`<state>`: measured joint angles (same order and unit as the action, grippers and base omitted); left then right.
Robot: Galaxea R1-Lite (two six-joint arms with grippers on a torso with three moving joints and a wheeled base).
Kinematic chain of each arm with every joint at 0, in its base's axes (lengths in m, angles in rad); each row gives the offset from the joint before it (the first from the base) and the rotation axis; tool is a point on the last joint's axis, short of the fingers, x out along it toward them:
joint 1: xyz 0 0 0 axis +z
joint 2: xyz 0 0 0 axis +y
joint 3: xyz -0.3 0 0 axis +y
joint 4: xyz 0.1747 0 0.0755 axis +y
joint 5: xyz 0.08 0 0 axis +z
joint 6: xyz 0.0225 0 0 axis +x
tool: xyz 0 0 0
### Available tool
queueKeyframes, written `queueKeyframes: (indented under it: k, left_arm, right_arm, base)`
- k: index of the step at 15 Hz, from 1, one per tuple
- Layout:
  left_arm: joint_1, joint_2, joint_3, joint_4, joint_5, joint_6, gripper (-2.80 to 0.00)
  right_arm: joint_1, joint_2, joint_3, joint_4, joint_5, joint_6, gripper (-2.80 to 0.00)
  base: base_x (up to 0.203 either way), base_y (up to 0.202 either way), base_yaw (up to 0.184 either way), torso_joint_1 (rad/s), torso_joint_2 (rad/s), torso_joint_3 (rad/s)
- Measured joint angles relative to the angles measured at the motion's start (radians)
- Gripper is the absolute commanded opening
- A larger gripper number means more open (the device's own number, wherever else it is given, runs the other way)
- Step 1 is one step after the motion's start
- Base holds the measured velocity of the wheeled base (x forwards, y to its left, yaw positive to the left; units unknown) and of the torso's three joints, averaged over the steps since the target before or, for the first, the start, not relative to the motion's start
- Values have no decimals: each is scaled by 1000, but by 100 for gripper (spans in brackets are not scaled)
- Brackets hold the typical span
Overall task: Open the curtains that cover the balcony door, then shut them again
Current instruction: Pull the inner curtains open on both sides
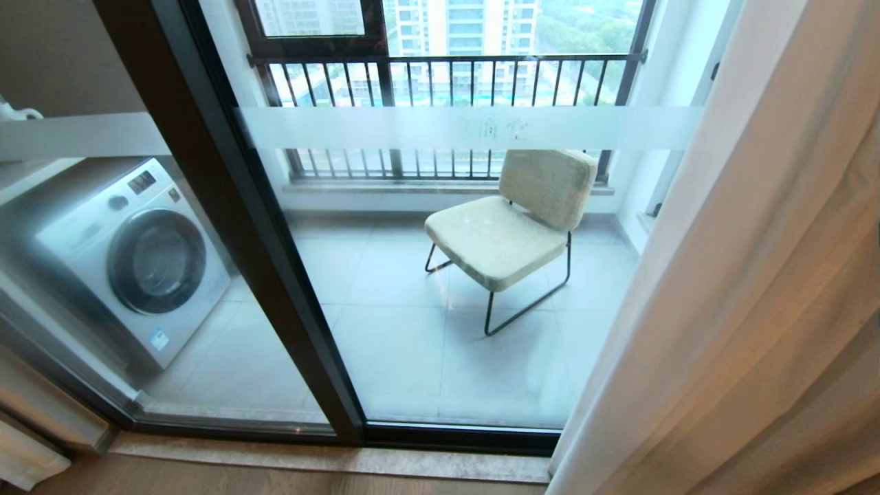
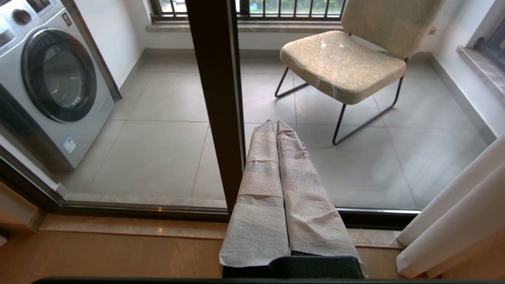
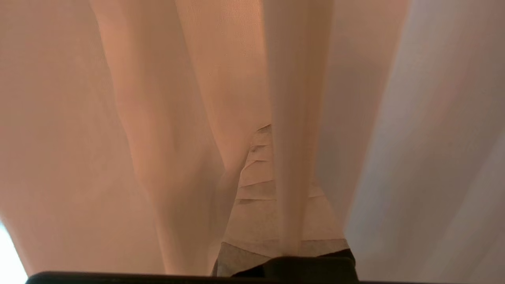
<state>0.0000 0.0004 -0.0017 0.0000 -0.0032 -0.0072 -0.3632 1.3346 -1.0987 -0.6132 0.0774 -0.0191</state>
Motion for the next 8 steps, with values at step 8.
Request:
queueKeyframes:
  k: [8]
  left_arm:
    - [0,0,0,0,0,0,-280]
  right_arm:
    - [0,0,2,2,0,0,-280]
  base:
    - [0,-190,0,4,5,2]
